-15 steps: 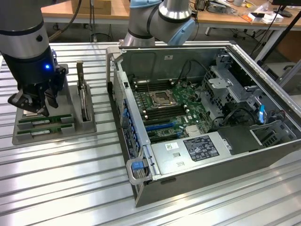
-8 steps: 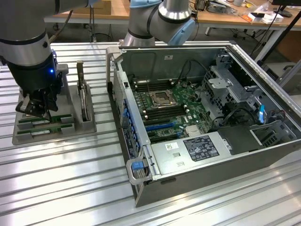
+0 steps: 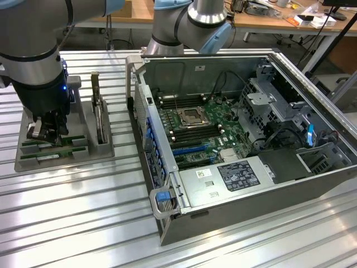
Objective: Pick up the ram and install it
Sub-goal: 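Pick up the ram and move it above insertion slot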
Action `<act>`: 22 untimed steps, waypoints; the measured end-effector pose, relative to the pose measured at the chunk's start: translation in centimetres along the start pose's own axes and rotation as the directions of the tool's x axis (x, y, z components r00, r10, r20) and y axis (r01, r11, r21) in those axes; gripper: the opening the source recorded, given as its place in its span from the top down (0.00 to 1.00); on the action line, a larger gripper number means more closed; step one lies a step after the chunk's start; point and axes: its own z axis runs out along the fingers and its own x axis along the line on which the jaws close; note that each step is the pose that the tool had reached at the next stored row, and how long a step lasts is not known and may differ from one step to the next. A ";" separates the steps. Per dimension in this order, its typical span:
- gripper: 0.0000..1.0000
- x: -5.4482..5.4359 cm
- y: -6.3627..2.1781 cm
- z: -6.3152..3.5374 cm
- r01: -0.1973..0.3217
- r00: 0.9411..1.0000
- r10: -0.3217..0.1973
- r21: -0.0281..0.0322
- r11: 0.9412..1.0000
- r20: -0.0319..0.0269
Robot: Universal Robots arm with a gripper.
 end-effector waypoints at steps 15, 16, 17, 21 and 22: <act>0.64 0.3 1.05 3.84 0.256 0.967 -0.256 -0.010 0.967 -0.010; 0.64 0.4 1.53 4.27 0.259 0.966 -0.259 -0.010 0.966 -0.010; 0.64 0.4 1.53 4.45 0.259 0.966 -0.259 -0.010 0.966 -0.010; 0.64 0.4 1.53 4.69 0.277 0.961 -0.277 -0.011 0.961 -0.011; 0.64 0.4 1.53 4.70 0.283 0.959 -0.284 -0.011 0.959 -0.011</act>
